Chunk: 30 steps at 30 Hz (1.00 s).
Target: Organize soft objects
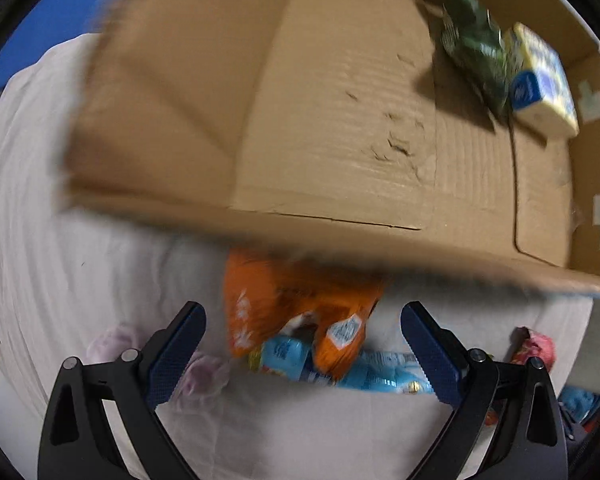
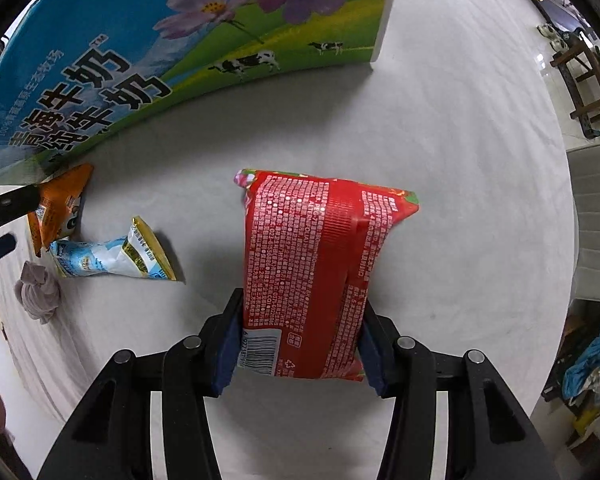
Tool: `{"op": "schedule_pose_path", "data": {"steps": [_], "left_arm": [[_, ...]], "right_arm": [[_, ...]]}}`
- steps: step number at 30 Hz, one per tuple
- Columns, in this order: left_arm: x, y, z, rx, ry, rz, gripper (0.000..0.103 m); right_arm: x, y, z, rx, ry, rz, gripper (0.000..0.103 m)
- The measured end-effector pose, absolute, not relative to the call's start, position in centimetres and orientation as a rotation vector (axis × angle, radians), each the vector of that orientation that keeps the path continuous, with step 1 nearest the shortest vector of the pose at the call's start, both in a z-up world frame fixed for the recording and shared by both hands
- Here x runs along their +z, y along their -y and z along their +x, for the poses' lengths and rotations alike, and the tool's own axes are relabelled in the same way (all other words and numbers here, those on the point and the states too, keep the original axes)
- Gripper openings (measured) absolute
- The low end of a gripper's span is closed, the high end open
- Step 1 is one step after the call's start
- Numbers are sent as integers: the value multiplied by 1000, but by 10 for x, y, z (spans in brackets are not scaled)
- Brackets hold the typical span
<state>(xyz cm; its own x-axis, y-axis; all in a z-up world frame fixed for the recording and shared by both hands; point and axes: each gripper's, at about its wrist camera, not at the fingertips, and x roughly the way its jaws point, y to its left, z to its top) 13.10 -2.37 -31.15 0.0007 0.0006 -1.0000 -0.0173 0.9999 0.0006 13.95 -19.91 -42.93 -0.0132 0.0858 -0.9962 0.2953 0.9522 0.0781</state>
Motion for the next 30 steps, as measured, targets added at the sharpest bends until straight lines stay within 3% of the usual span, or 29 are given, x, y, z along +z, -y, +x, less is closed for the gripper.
{"op": "schedule_pose_path", "data": {"steps": [1, 2, 3, 7, 21, 30], "left_arm": [[-314, 29, 133, 10, -1567, -2, 98], [-315, 31, 133, -2, -1560, 2, 82], [-317, 33, 131, -6, -1560, 10, 73], [-311, 34, 129, -21, -1533, 17, 62], [-265, 52, 40, -27, -1448, 22, 59], [-285, 48, -18, -60, -1591, -177, 64]], "right_arm": [[-429, 199, 140, -169, -1585, 301, 53], [-428, 199, 141, -167, -1587, 291, 53], [-428, 199, 146, -167, -1590, 285, 53], [-430, 194, 155, -163, -1598, 280, 53], [-420, 187, 142, -130, -1582, 251, 50], [-431, 185, 130, -122, -1618, 228, 50]]}}
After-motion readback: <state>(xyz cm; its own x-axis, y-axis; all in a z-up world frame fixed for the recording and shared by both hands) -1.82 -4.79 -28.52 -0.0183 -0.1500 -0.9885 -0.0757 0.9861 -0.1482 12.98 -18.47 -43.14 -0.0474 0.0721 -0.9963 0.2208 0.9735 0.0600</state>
